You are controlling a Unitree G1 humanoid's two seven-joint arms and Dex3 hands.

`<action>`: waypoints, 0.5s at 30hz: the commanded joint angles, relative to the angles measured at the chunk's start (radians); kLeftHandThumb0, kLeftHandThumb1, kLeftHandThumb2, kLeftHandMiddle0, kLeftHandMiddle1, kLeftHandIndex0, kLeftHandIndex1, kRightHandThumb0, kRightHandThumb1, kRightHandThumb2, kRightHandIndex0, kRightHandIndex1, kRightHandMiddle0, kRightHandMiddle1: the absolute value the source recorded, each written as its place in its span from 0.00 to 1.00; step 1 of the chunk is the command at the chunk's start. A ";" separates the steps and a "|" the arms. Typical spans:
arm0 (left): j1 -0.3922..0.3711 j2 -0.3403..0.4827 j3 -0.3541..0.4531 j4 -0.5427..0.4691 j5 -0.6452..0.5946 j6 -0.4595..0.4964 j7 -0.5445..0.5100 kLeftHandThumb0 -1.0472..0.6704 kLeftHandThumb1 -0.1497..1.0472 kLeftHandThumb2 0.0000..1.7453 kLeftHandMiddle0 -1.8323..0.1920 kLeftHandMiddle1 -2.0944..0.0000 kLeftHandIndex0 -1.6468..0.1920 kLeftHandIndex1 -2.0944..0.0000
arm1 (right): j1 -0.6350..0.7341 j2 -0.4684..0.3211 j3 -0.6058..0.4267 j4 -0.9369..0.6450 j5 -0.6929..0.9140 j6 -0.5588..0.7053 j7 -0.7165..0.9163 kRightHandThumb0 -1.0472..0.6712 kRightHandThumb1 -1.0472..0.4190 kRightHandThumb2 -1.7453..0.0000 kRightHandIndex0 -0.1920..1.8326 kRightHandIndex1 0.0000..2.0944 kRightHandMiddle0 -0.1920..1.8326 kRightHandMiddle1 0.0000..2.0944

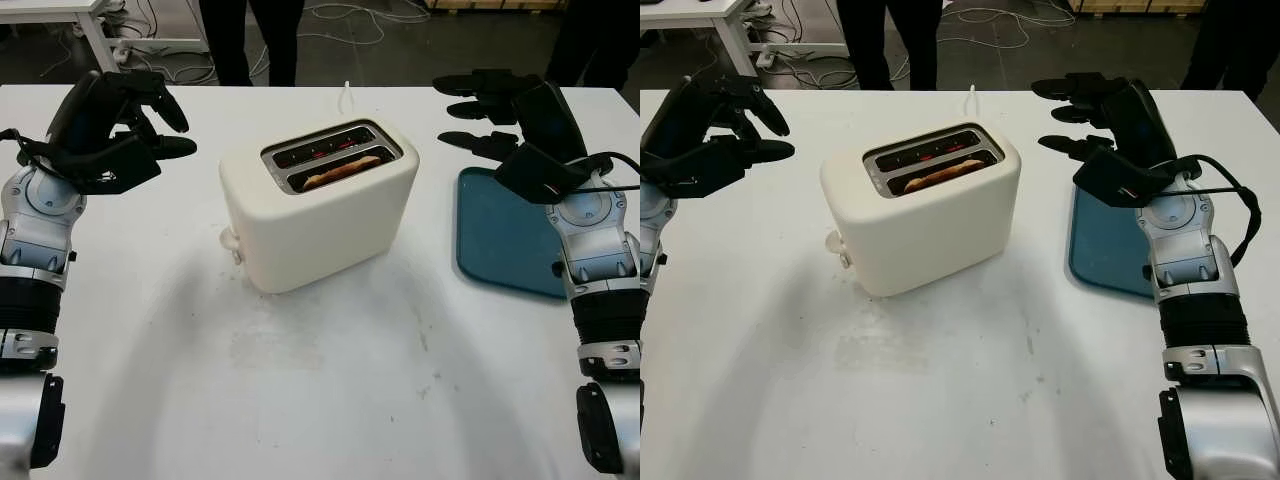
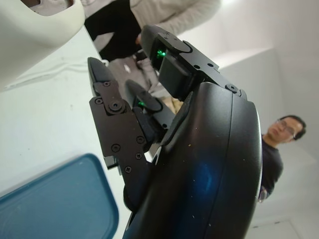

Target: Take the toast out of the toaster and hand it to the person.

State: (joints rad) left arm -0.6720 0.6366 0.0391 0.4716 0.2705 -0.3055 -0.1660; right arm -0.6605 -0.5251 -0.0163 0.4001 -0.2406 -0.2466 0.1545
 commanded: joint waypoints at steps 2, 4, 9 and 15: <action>0.006 0.005 0.010 -0.019 -0.012 0.022 -0.002 0.00 0.86 0.00 0.43 0.42 0.45 0.42 | 0.013 0.010 -0.004 -0.001 0.015 0.011 0.002 0.50 0.16 1.00 0.55 0.00 0.49 0.00; 0.008 0.004 0.012 -0.017 -0.014 0.014 0.001 0.00 0.86 0.00 0.43 0.42 0.45 0.42 | 0.014 0.010 -0.004 -0.003 0.017 0.016 0.005 0.50 0.16 1.00 0.55 0.00 0.49 0.00; 0.009 0.007 0.011 -0.018 -0.013 0.016 -0.001 0.00 0.86 0.00 0.43 0.42 0.45 0.41 | 0.015 0.011 -0.004 -0.006 0.021 0.020 0.003 0.50 0.16 1.00 0.55 0.00 0.49 0.00; 0.007 0.009 0.012 -0.006 -0.012 -0.009 0.007 0.00 0.87 0.01 0.43 0.43 0.46 0.42 | 0.012 0.006 -0.001 0.006 0.023 0.004 0.002 0.50 0.16 1.00 0.54 0.00 0.49 0.00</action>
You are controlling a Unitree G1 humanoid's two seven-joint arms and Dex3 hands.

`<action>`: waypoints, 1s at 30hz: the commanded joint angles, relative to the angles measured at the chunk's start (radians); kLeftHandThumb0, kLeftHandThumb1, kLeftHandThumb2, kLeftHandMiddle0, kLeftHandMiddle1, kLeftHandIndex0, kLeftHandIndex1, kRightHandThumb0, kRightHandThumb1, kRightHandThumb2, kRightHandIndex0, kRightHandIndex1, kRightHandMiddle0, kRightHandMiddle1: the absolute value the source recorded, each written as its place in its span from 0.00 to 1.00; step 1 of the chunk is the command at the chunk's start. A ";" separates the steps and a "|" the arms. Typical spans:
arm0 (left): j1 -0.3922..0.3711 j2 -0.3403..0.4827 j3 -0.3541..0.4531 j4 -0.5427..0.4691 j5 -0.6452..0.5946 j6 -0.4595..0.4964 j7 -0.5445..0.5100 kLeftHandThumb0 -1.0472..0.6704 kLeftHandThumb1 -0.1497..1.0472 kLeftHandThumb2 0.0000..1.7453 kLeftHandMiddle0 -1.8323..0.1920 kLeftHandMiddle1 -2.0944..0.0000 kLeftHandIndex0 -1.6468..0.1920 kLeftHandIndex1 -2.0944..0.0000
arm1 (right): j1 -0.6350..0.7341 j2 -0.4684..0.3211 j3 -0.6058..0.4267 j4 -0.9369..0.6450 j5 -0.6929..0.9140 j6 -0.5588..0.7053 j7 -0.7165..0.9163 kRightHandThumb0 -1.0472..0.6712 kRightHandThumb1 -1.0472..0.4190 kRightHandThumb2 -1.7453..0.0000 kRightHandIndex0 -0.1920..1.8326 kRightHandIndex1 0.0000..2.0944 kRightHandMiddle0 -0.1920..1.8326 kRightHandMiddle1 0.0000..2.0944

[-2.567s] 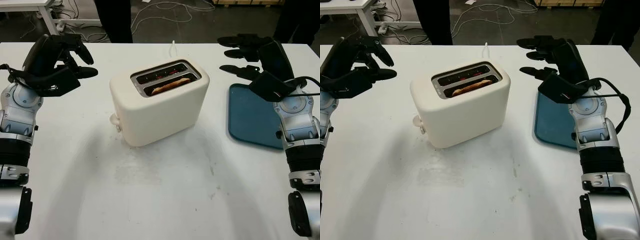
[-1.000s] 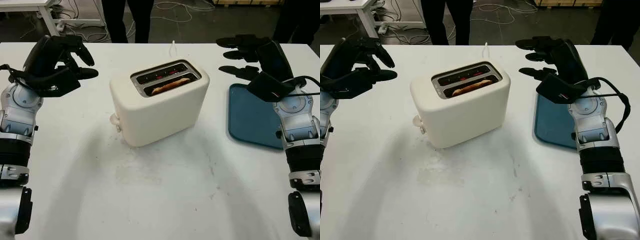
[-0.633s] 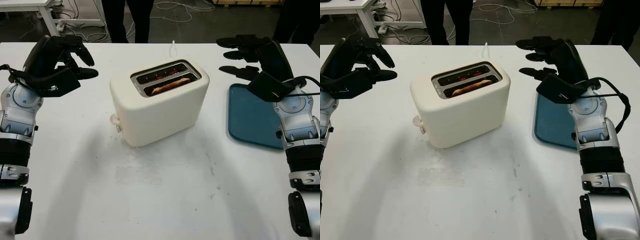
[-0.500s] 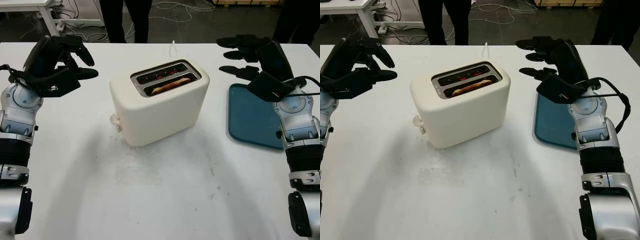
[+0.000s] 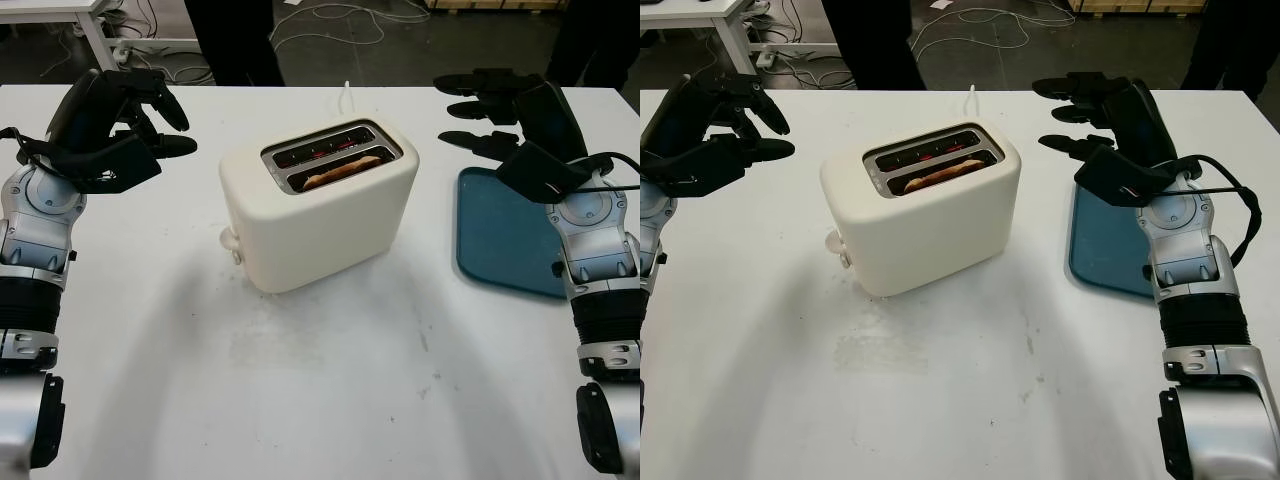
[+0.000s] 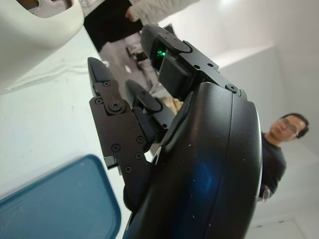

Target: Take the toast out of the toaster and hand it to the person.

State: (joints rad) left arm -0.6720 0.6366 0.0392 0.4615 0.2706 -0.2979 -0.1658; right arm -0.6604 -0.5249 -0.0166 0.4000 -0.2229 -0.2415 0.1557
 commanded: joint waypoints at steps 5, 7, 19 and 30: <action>0.010 0.005 0.014 -0.004 -0.014 0.001 0.007 0.00 0.86 0.00 0.44 0.43 0.46 0.42 | 0.011 0.009 -0.002 0.005 0.009 0.007 0.003 0.50 0.16 1.00 0.54 0.00 0.48 0.00; 0.010 0.004 0.015 -0.002 -0.015 -0.002 0.009 0.00 0.86 0.00 0.43 0.43 0.45 0.42 | 0.012 0.007 0.000 0.000 0.003 0.013 0.001 0.50 0.16 1.00 0.54 0.00 0.48 0.00; 0.008 0.002 0.017 -0.001 -0.020 -0.003 0.002 0.00 0.86 0.00 0.43 0.42 0.45 0.41 | 0.012 0.004 0.002 0.007 0.002 0.000 -0.002 0.50 0.16 1.00 0.54 0.00 0.49 0.00; 0.003 0.004 0.017 0.013 -0.018 -0.027 0.009 0.00 0.87 0.00 0.43 0.43 0.46 0.41 | 0.007 0.009 -0.001 0.012 0.013 -0.002 0.004 0.50 0.16 1.00 0.54 0.00 0.49 0.00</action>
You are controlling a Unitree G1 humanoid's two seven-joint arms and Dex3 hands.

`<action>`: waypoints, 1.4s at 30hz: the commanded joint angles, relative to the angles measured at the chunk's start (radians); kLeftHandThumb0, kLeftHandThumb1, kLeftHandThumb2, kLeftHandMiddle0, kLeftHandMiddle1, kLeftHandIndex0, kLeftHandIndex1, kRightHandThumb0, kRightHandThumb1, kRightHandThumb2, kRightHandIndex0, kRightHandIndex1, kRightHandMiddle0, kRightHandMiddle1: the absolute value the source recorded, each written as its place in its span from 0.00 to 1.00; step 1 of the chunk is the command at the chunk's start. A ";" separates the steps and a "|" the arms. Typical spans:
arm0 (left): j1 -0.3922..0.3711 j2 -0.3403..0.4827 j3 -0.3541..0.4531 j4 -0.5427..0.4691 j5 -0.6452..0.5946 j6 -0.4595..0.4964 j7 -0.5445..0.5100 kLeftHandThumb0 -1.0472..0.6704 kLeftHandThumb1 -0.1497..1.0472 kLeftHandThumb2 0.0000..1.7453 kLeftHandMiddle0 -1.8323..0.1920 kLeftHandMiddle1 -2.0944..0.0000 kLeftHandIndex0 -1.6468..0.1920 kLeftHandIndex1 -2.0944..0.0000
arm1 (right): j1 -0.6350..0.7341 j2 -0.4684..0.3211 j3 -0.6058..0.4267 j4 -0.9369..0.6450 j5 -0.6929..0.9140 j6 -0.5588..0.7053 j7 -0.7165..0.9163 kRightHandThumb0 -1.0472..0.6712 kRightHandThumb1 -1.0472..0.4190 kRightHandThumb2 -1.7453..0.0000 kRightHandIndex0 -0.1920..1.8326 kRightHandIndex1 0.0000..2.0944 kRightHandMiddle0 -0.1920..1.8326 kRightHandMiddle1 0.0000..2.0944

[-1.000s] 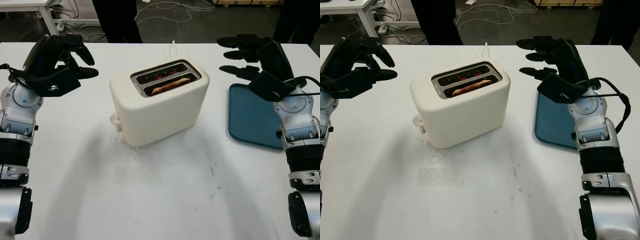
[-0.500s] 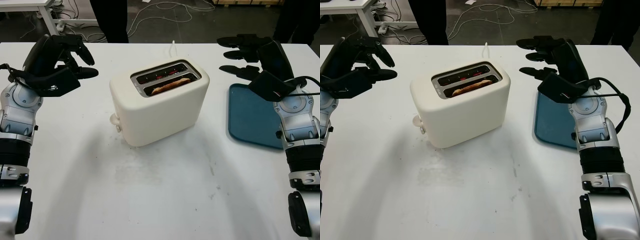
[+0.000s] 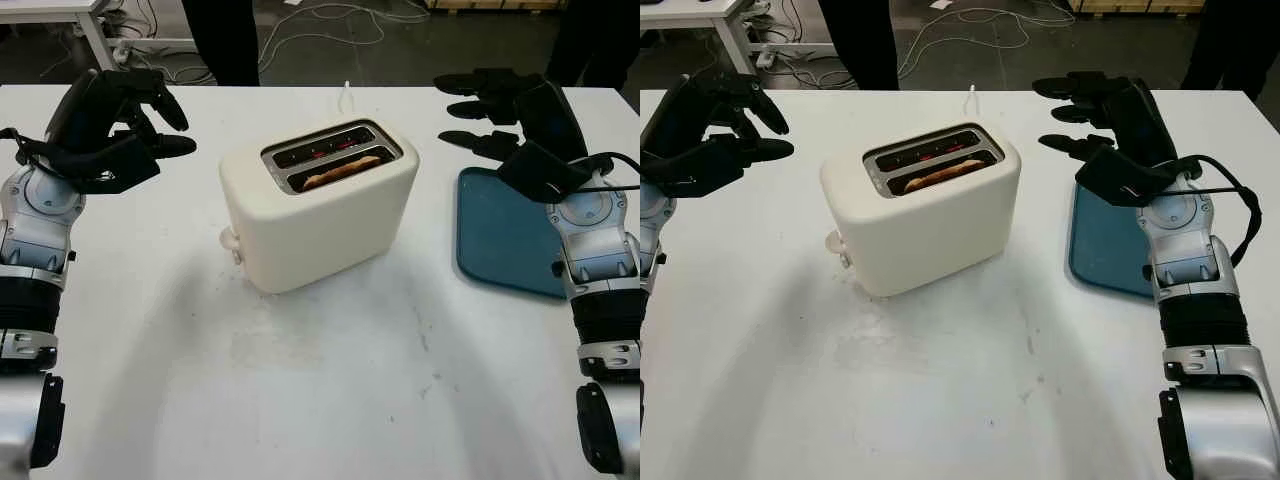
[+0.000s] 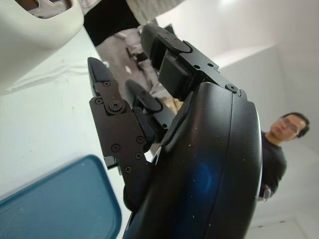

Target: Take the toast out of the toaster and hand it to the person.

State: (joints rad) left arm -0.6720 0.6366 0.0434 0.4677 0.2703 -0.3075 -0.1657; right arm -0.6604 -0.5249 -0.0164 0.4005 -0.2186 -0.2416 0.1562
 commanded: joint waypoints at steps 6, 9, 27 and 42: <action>0.002 0.001 0.013 -0.002 -0.021 0.002 0.001 0.00 0.86 0.00 0.43 0.42 0.45 0.41 | 0.009 0.009 0.001 0.002 0.008 0.007 0.007 0.51 0.16 1.00 0.54 0.00 0.49 0.00; 0.001 0.002 0.012 -0.001 -0.021 0.000 -0.002 0.00 0.87 0.00 0.43 0.42 0.45 0.41 | 0.009 0.010 0.001 0.004 0.006 0.005 0.003 0.50 0.16 1.00 0.54 0.00 0.49 0.00; 0.003 0.004 0.012 -0.001 -0.022 -0.007 -0.003 0.00 0.86 0.00 0.44 0.42 0.46 0.41 | 0.008 0.006 -0.001 0.017 0.009 -0.004 0.009 0.49 0.15 1.00 0.54 0.00 0.49 0.00; 0.007 0.006 0.007 -0.003 -0.012 0.005 0.010 0.00 0.86 0.00 0.43 0.43 0.45 0.41 | 0.017 0.010 -0.006 -0.012 0.027 0.031 0.032 0.50 0.14 1.00 0.53 0.00 0.48 0.00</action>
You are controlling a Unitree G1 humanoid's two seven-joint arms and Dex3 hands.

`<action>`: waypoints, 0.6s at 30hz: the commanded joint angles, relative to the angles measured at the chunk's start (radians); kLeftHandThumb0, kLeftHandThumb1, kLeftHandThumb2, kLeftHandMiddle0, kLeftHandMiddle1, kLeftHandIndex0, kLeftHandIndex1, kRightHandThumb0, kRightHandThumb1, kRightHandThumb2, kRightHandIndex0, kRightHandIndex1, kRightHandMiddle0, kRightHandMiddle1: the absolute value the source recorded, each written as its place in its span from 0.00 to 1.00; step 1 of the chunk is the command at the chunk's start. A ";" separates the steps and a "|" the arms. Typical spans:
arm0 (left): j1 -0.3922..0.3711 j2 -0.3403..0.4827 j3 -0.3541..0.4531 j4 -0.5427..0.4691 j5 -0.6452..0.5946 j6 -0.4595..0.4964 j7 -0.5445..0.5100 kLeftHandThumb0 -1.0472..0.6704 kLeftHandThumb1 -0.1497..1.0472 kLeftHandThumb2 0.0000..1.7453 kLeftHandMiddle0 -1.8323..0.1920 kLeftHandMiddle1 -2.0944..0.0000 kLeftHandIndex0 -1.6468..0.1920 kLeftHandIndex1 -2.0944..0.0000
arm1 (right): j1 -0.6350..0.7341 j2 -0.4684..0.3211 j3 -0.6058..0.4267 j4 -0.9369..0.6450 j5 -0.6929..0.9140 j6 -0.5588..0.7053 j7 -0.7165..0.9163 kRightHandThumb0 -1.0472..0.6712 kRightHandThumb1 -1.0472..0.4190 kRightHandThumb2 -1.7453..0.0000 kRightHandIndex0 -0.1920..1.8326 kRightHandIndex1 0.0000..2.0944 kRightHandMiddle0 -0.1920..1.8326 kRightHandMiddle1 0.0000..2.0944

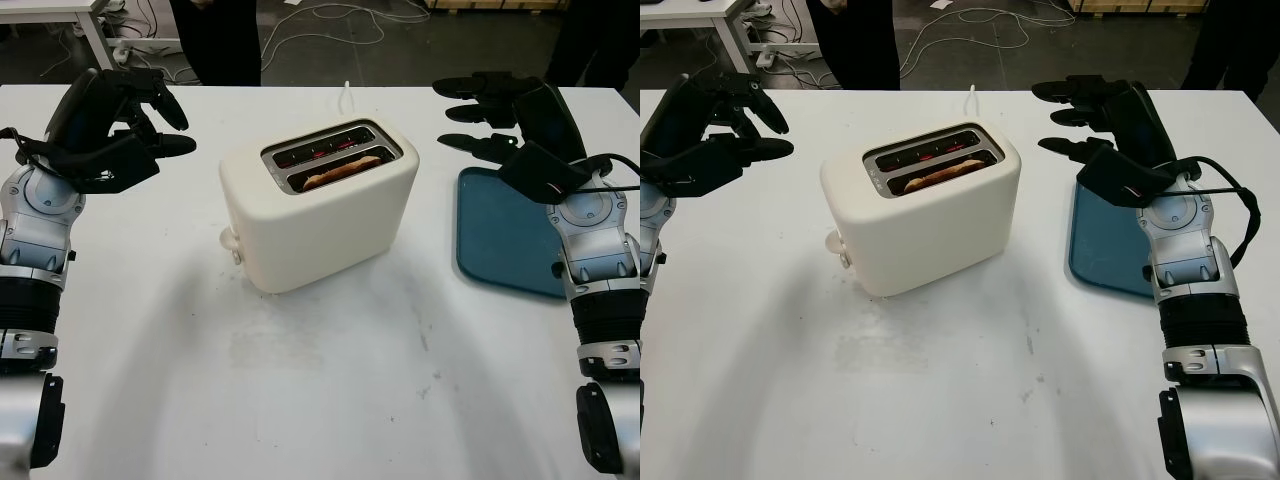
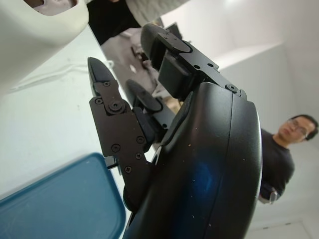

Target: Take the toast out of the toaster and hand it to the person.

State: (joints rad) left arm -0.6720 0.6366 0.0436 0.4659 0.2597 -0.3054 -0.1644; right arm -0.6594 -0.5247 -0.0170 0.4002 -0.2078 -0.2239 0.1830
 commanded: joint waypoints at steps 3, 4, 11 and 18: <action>0.007 0.005 0.010 0.006 -0.013 -0.015 0.005 0.00 0.86 0.00 0.43 0.43 0.46 0.42 | 0.016 0.007 -0.006 -0.007 0.015 0.002 0.006 0.49 0.14 1.00 0.53 0.00 0.48 0.00; 0.007 0.005 0.009 0.004 -0.012 -0.011 0.004 0.00 0.86 0.00 0.43 0.43 0.46 0.42 | 0.016 0.008 -0.006 -0.006 0.016 0.002 0.005 0.49 0.14 1.00 0.53 0.00 0.48 0.00; 0.007 0.009 0.005 -0.002 -0.007 0.002 0.002 0.00 0.86 0.00 0.43 0.43 0.45 0.42 | 0.017 0.007 -0.004 -0.007 0.013 -0.004 0.007 0.50 0.15 1.00 0.53 0.00 0.48 0.00; 0.006 0.009 0.004 -0.001 -0.009 -0.006 0.003 0.00 0.86 0.00 0.43 0.43 0.45 0.42 | 0.015 0.007 -0.001 0.000 0.000 -0.010 -0.005 0.50 0.15 1.00 0.54 0.00 0.49 0.00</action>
State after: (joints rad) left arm -0.6720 0.6366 0.0435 0.4640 0.2520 -0.2990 -0.1645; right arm -0.6546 -0.5248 -0.0170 0.3975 -0.2088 -0.2241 0.1877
